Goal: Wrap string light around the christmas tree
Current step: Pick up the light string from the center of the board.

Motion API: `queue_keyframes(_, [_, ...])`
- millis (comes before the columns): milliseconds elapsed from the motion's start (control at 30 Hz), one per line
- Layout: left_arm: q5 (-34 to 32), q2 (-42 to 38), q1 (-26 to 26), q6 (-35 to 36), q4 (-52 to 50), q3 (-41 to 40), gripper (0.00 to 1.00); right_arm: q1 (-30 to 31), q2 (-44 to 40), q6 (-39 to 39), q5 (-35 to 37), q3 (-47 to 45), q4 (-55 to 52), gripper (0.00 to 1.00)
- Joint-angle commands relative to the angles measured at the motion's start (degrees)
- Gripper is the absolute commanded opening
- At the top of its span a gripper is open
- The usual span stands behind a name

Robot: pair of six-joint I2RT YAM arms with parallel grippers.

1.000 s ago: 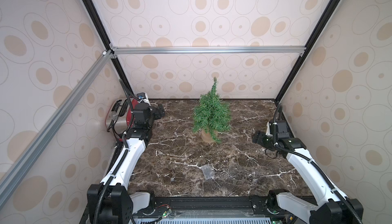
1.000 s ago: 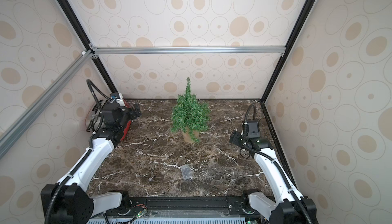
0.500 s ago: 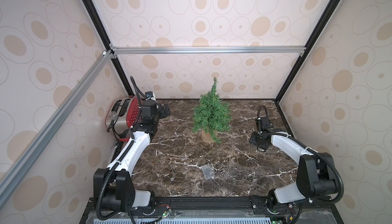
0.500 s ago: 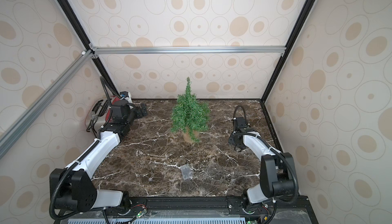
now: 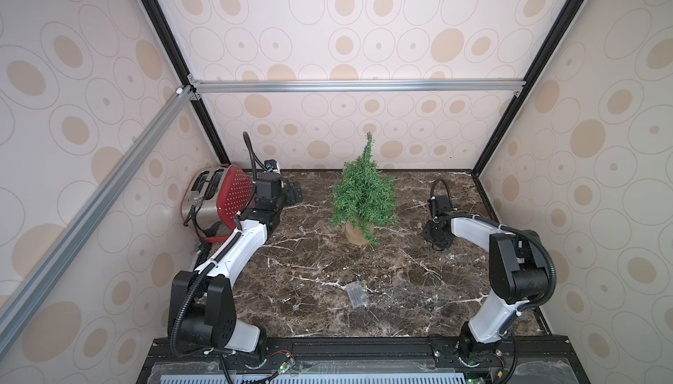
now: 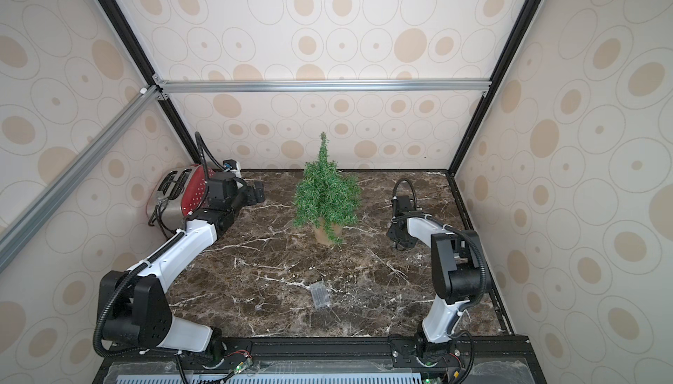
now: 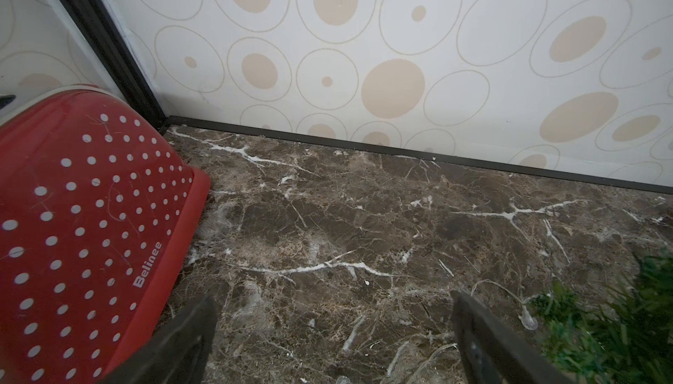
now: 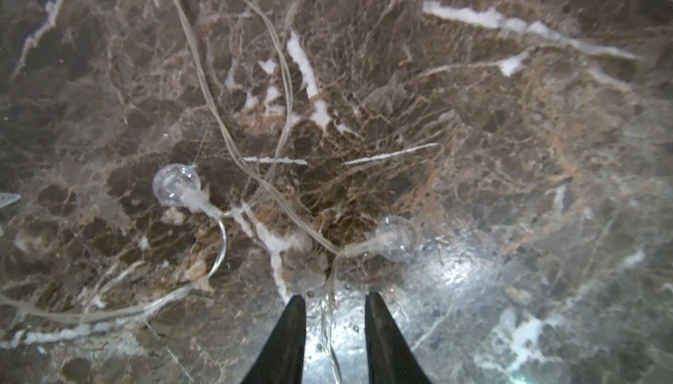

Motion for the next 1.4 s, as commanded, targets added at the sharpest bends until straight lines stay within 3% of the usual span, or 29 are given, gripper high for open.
queue_keyframes(0, [14.34, 0.91, -0.51, 1.87, -40.21, 2.86, 0.79, 0.60, 1.83, 2.40, 3.11, 1.52, -0.29, 0.30])
queue_keyframes(333, [8.44, 4.62, -7.38, 3.68, -42.70, 3.74, 0.82, 0.56, 5.81, 5.96, 4.15, 2.59, 0.04, 0.21])
queue_keyframes(533, [8.57, 7.01, -7.70, 2.67, -41.70, 4.57, 0.85, 0.56, 5.42, 6.17, 2.61, 1.96, 1.72, 0.14])
queue_keyframes(733, [6.16, 9.60, -7.65, 2.03, -41.02, 5.64, 0.89, 0.49, 1.36, 5.28, 1.72, -0.19, 4.13, 0.00])
queue_keyframes(1167, [7.18, 4.99, -7.71, 3.01, -35.07, 2.86, 0.97, 0.58, -7.15, 3.16, 0.02, -5.22, 7.23, 0.00])
queue_keyframes(1367, [7.06, -1.28, -7.71, 3.14, -25.45, -2.71, 0.99, 0.60, -11.85, 1.29, -1.61, -8.04, 9.93, 0.00])
